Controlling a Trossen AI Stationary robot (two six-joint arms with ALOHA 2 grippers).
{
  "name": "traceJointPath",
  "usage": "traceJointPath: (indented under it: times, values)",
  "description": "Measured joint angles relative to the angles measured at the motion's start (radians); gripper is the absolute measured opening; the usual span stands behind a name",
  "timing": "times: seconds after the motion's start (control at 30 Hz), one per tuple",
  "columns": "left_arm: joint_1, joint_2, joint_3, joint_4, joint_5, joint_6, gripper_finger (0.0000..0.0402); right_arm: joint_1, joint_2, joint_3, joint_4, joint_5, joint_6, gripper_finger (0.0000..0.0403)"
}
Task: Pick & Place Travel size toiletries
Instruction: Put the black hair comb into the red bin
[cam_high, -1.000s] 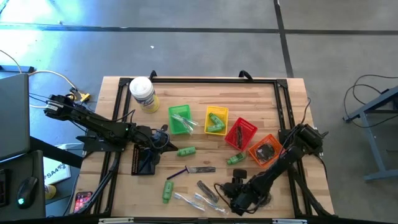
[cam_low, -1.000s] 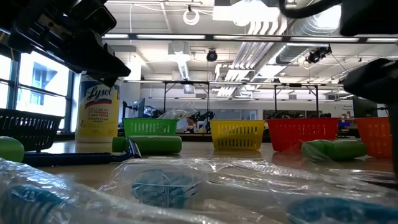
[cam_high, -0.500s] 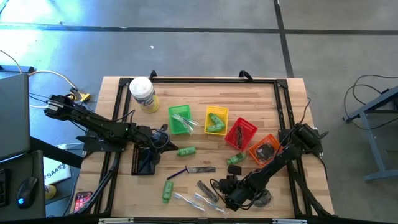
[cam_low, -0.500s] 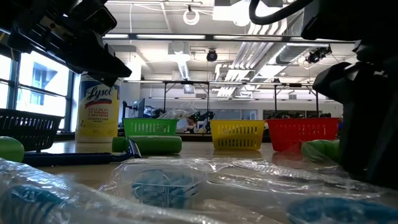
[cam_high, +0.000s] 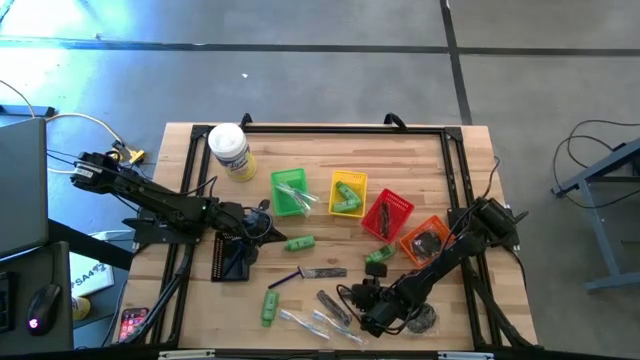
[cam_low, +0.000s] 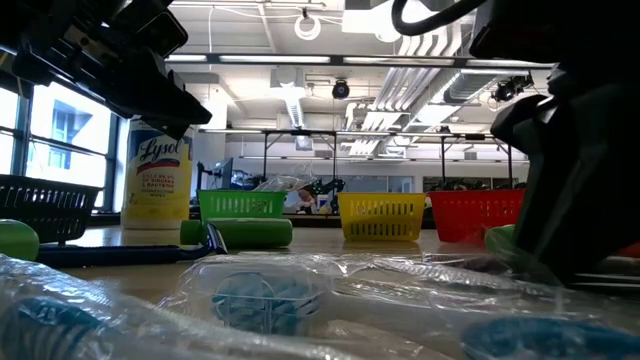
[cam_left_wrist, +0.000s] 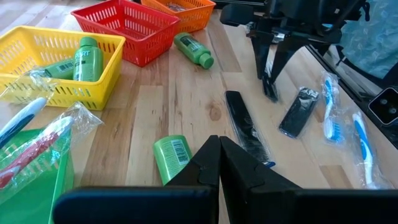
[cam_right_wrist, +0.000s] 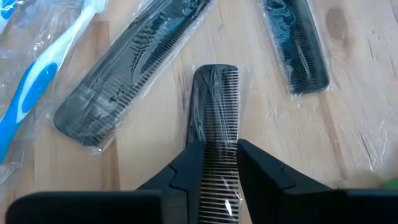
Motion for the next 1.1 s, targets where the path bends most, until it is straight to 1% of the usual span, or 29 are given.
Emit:
traceJointPath:
  times: [0.43, 0.7, 0.87, 0.97, 1.03, 1.1]
  values:
    - [0.000, 0.000, 0.000, 0.000, 0.000, 0.000, 0.0000, 0.001, -0.003, -0.001, -0.004, -0.011, -0.009, 0.0043]
    - [0.000, 0.000, 0.000, 0.000, 0.000, 0.000, 0.0000, 0.004, 0.000, -0.003, 0.001, -0.004, -0.013, 0.0006]
    - [0.000, 0.000, 0.000, 0.000, 0.000, -0.002, 0.0000, 0.004, 0.000, -0.003, 0.001, -0.020, -0.019, 0.0009]
    - [0.000, 0.000, 0.002, -0.002, -0.001, -0.035, 0.0000, 0.004, -0.007, -0.003, 0.001, -0.024, -0.023, 0.0015]
    - [-0.004, 0.017, 0.024, -0.013, -0.002, -0.076, 0.0000, 0.004, -0.028, -0.003, -0.006, -0.027, -0.026, 0.0019]
    - [-0.025, 0.052, 0.063, -0.026, -0.005, -0.085, 0.0000, 0.004, -0.059, -0.007, -0.018, -0.042, -0.026, 0.0022]
